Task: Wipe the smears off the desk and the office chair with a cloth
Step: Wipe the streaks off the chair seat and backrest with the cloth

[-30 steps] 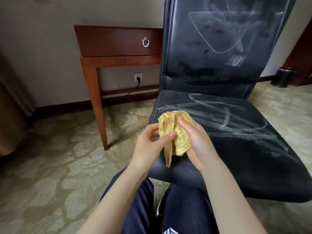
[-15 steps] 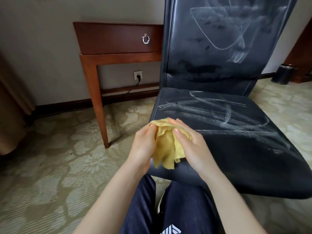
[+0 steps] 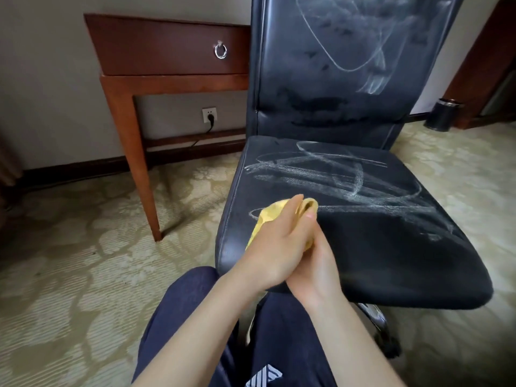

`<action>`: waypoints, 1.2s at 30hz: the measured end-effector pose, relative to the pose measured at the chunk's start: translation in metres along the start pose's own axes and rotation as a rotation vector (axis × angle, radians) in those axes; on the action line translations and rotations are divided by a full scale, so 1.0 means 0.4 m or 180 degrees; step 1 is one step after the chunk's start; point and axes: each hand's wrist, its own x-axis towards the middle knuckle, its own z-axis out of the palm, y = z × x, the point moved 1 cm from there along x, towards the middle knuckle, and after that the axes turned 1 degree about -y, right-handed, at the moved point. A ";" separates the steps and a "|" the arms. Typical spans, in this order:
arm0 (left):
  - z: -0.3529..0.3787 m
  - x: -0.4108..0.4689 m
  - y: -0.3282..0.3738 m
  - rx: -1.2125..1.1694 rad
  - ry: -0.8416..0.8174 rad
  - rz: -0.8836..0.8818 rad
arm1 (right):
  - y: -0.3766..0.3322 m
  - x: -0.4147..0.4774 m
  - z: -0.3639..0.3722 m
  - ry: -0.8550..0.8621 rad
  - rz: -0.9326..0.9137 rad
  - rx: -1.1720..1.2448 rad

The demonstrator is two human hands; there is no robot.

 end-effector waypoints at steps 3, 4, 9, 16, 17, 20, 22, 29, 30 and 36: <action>0.014 -0.012 0.002 0.0378 -0.0070 0.0390 | -0.065 0.001 -0.032 0.0409 -0.0833 -0.0068; 0.005 -0.013 -0.008 0.0447 0.0024 0.0411 | -0.098 0.001 -0.046 0.0600 -0.1258 -0.0329; -0.073 -0.011 -0.140 0.1754 0.0522 0.0047 | -0.230 0.008 -0.127 0.1821 -0.2525 -0.2102; -0.100 -0.011 -0.266 0.2301 0.0171 -0.0779 | -0.144 0.071 -0.170 0.1013 -0.2375 -0.5534; -0.099 -0.011 -0.272 0.2308 0.0193 -0.0753 | -0.118 0.078 -0.164 0.0935 -0.2361 -0.5799; -0.101 -0.013 -0.285 0.2347 0.0362 -0.0606 | -0.068 0.099 -0.149 0.1100 -0.2178 -0.6303; -0.104 -0.012 -0.290 0.2322 0.0427 -0.0523 | -0.063 0.116 -0.142 0.1147 -0.1951 -0.6458; -0.123 -0.005 -0.297 0.2145 0.0318 -0.0503 | -0.033 0.198 -0.074 0.0331 -0.1520 -0.6833; -0.131 -0.004 -0.298 0.2155 0.0263 -0.0508 | -0.021 0.215 -0.054 0.0155 -0.1486 -0.6879; -0.163 -0.007 -0.300 0.2401 0.0222 -0.0444 | 0.074 0.194 0.008 -0.0870 -0.1783 -0.6745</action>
